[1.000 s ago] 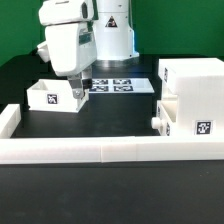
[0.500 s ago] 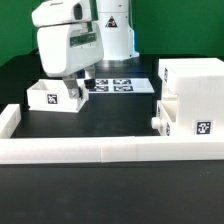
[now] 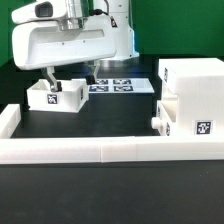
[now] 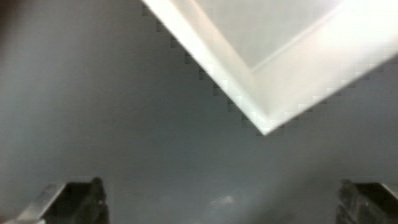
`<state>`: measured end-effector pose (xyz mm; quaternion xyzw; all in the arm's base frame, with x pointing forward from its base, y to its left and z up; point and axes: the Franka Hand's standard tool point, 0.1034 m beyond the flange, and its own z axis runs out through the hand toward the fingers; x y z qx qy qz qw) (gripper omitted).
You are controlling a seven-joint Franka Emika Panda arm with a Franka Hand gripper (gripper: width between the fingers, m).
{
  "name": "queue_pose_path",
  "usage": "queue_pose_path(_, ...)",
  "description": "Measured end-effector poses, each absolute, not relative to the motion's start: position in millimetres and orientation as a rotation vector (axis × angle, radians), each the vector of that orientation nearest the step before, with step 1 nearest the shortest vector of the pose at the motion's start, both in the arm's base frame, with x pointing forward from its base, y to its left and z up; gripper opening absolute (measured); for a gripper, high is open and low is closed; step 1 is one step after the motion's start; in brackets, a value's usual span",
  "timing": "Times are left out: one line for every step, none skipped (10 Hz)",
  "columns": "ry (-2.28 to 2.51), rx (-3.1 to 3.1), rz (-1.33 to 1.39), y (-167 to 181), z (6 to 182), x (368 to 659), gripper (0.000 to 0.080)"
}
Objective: Assemble drawer
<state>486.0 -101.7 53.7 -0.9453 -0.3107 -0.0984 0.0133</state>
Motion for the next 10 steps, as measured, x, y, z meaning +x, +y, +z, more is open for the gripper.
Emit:
queue_pose_path(-0.89,-2.963,-0.305,-101,53.3,486,0.0649)
queue_pose_path(-0.806,-2.981,-0.303,-101,53.1,486,0.0649)
queue_pose_path(-0.749,-2.991,-0.302,-101,53.0,486,0.0649)
queue_pose_path(-0.638,-3.009,-0.3,-102,52.9,485,0.0649)
queue_pose_path(-0.459,-3.034,-0.297,-108,54.5,481,0.0649)
queue_pose_path(-0.311,-3.046,-0.283,-112,54.1,473,0.0649)
queue_pose_path(-0.174,-3.047,-0.268,-111,52.4,469,0.0649)
queue_pose_path(-0.011,-3.037,-0.237,-107,51.0,465,0.0649)
queue_pose_path(0.14,-3.021,-0.195,-101,52.5,462,0.0649)
queue_pose_path(0.235,-3.009,-0.192,-101,52.9,461,0.0649)
